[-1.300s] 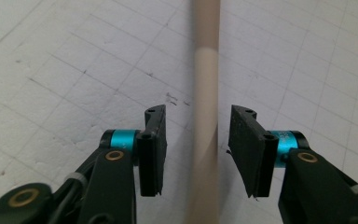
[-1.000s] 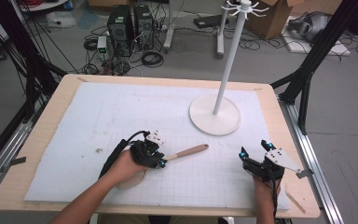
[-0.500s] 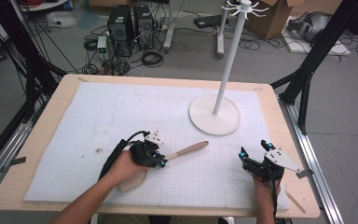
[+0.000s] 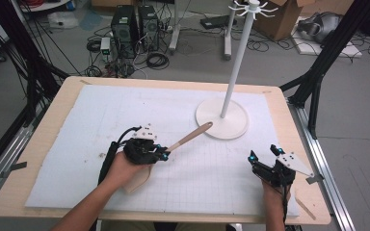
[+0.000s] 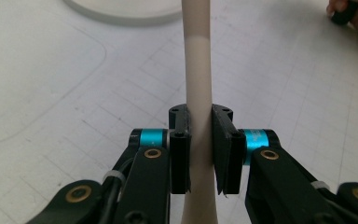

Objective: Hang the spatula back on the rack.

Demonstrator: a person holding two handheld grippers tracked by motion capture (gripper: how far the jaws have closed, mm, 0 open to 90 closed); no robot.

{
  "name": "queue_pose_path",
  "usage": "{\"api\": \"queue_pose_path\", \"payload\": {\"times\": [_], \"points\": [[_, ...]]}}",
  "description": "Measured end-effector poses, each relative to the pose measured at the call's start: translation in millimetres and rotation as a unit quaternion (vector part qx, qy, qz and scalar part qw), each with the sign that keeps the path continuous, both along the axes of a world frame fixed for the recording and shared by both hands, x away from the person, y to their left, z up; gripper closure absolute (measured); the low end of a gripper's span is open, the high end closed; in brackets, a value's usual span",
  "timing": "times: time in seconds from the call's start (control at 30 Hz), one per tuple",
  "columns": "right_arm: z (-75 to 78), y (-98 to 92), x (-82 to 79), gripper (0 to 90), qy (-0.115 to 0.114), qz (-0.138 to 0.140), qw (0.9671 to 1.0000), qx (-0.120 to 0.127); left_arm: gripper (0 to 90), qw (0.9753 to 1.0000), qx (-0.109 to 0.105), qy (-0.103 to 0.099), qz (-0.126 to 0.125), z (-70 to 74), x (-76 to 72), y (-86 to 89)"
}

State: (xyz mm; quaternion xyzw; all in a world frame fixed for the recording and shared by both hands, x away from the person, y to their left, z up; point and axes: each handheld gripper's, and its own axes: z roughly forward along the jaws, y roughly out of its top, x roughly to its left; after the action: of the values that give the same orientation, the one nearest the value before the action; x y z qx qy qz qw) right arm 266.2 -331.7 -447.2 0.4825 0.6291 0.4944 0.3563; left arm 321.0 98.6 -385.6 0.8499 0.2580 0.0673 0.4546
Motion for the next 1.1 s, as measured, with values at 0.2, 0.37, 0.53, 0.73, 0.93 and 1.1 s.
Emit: {"api": "queue_pose_path", "payload": {"times": [0.2,0.37,0.53,0.73,0.93,1.1], "points": [[22.8,20.8,-0.6,17.8,-0.009,0.031,0.9995,0.005,78.0,0.9991,-0.026,-0.029,0.017,11.6,-4.4,3.8],[52.1,46.8,0.8,17.8,-0.017,0.071,0.9972,0.018,77.9,0.9981,-0.036,-0.043,0.027,15.9,-8.6,3.6],[69.9,66.5,2.3,19.3,-0.013,0.101,0.9947,0.015,78.0,0.9976,-0.041,-0.048,0.029,19.7,-11.4,0.4],[93.5,102.3,8.9,22.5,-0.008,0.16,0.987,0.009,78.0,0.996,-0.051,-0.065,0.032,25.8,-15.7,-5.2],[99.1,133.5,21.7,23.2,0.007,0.184,0.9828,-0.003,78.0,0.9953,-0.056,-0.075,0.024,28.6,-20.7,-15.9],[101.7,145.4,28.3,23.1,0.012,0.199,0.98,0.008,78.0,0.9953,-0.055,-0.077,0.019,28.3,-23.3,-23.4]]}}
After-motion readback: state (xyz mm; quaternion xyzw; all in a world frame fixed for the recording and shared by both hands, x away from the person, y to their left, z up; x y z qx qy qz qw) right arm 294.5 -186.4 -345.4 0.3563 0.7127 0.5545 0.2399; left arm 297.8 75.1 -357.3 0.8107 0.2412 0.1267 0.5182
